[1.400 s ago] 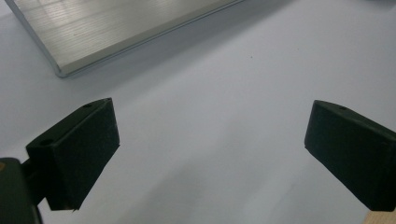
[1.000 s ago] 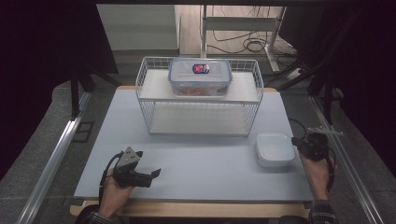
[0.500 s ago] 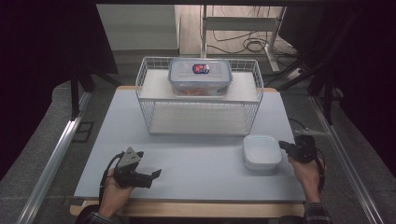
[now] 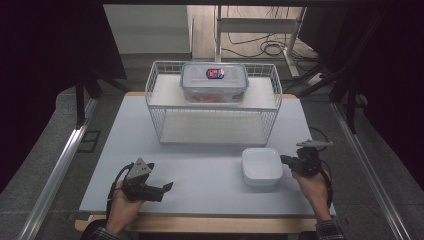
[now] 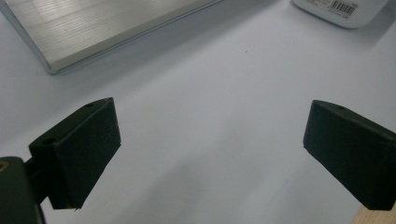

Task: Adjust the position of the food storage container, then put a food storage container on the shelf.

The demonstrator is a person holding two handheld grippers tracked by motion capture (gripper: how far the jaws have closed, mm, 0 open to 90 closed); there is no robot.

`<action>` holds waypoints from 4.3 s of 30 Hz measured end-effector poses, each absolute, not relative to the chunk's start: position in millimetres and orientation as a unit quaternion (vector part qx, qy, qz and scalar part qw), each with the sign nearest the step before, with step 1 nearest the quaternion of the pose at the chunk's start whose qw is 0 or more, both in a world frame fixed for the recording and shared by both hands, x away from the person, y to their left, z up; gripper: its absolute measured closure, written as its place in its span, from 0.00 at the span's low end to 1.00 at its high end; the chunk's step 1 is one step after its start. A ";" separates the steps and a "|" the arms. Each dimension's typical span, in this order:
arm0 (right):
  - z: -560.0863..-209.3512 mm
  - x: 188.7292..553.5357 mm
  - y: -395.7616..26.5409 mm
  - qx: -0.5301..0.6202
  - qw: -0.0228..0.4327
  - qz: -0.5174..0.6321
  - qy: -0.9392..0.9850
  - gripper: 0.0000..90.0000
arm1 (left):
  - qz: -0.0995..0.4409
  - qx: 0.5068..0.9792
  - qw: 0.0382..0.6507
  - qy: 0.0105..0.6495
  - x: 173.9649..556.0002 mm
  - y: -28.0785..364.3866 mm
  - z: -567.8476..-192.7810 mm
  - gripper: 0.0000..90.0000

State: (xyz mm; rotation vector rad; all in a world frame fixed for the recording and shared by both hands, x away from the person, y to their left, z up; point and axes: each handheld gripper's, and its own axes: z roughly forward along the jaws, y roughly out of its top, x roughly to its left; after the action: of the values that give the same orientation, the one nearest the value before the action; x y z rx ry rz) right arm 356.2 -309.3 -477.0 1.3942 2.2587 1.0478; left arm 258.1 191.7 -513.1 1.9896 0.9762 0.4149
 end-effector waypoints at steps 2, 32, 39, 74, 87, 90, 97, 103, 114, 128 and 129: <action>-477.3 354.7 -301.2 0.478 0.135 0.366 0.787 0.99 | 0.165 0.797 0.429 0.391 258.1 191.8 -512.9 0.04; -483.8 319.2 -198.3 0.374 0.051 0.376 0.846 0.99 | 0.157 0.800 0.427 0.392 258.2 191.4 -513.1 0.05; -485.5 314.5 -188.3 0.361 0.053 0.374 0.853 0.99 | 0.154 0.801 0.426 0.391 258.1 190.7 -513.6 0.05; -479.0 305.5 -200.8 0.346 0.110 0.410 0.837 0.03 | 0.111 0.811 0.440 0.368 262.7 168.3 -505.1 0.06; -476.6 300.1 -187.3 0.355 0.067 0.419 0.833 0.17 | 0.097 0.812 0.467 0.336 293.4 130.9 -490.2 0.17; -478.7 302.5 -183.9 0.359 0.058 0.420 0.831 0.17 | 0.082 0.825 0.448 0.334 300.5 118.2 -495.5 0.14; -489.9 310.9 -174.2 0.371 0.028 0.409 0.834 0.19 | 0.018 0.818 0.457 0.350 305.5 115.5 -508.3 0.16; -492.0 310.8 -174.3 0.384 -0.027 0.413 0.825 0.31 | -0.053 0.814 0.456 0.355 304.5 114.2 -511.5 0.21; -478.2 299.8 -189.1 0.423 -0.019 0.428 0.798 0.73 | -0.025 0.791 0.471 0.389 288.4 127.8 -496.4 0.70; -471.8 297.0 -190.8 0.432 0.035 0.444 0.784 0.87 | 0.005 0.776 0.479 0.409 287.5 125.9 -491.0 0.88; -471.5 297.2 -190.9 0.430 0.038 0.447 0.784 0.87 | 0.006 0.775 0.481 0.409 287.5 126.1 -490.2 0.89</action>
State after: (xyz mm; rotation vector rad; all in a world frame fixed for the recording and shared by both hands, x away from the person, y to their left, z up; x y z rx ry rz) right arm 297.2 -190.9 -471.5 1.3196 2.4037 1.3706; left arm 287.5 126.1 -490.2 1.8901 0.9974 0.0155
